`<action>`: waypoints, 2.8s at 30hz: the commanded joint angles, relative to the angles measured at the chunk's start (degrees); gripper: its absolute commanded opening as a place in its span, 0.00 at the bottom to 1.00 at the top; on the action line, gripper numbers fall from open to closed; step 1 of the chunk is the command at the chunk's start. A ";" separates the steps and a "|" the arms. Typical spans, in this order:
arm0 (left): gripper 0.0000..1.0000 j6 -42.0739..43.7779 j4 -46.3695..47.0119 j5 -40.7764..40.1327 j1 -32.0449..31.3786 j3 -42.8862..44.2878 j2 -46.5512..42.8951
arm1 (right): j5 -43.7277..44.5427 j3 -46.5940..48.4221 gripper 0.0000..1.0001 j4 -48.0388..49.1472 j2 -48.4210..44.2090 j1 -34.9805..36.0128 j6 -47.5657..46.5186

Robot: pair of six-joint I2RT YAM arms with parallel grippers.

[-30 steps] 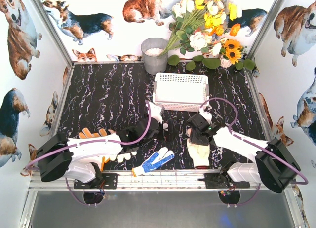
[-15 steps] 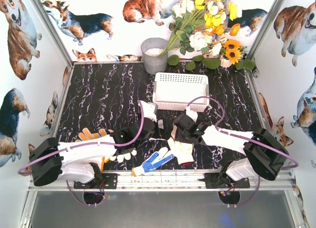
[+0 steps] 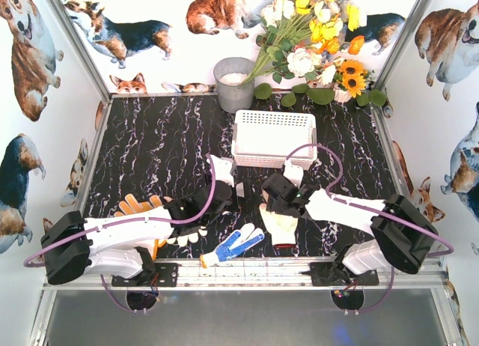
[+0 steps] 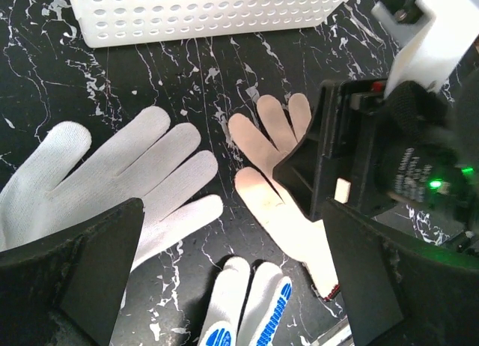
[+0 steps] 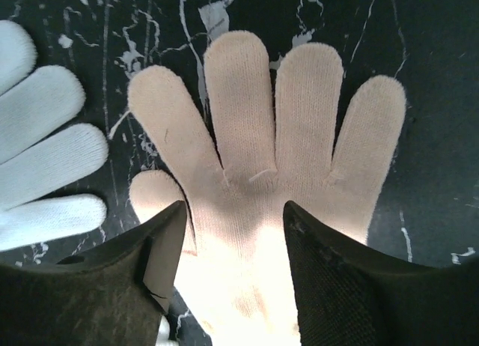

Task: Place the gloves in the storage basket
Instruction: Adjust the glove at the center of the board, then pick up the glove from the center of the board.

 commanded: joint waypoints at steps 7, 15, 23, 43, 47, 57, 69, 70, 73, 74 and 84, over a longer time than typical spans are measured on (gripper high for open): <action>0.98 -1.66 5.07 5.66 -0.18 2.51 7.01 | 5.21 3.18 0.70 -10.88 -19.05 -1.48 -6.30; 0.70 -3.33 12.34 14.79 -0.36 9.40 21.19 | -7.65 -6.22 0.57 -11.22 -26.58 -12.63 -8.60; 0.47 -4.71 14.27 18.51 -0.37 13.33 30.75 | -10.99 -9.58 0.45 -9.53 -25.98 -13.37 -7.95; 0.25 -5.84 10.72 11.92 1.95 15.33 39.38 | -12.39 -18.33 0.22 0.49 -24.37 -13.38 -2.72; 0.24 -5.08 7.52 10.48 3.01 17.71 41.29 | -8.56 -18.79 0.20 0.71 -23.50 -13.38 -1.70; 0.39 -5.36 6.01 10.52 3.15 18.54 37.36 | -5.66 -16.51 0.20 -1.11 -24.07 -13.47 -3.64; 0.87 -2.80 -5.37 3.18 3.06 16.64 18.15 | -5.04 -7.18 0.55 -12.22 -36.13 -13.69 -9.02; 0.90 -2.78 -8.00 0.71 3.07 16.23 16.12 | -4.77 -6.49 0.58 -13.09 -37.05 -13.73 -9.54; 0.97 -3.37 -15.61 -6.61 4.49 14.06 9.70 | -4.06 -4.79 0.63 -15.08 -38.89 -13.91 -11.06; 0.98 -3.51 -17.81 -7.65 5.65 13.09 7.36 | -3.87 -4.33 0.66 -15.50 -39.17 -13.99 -11.55; 1.00 -2.56 -28.19 -1.04 32.15 5.06 -10.38 | -3.98 -3.74 0.73 -15.71 -37.82 -14.46 -12.82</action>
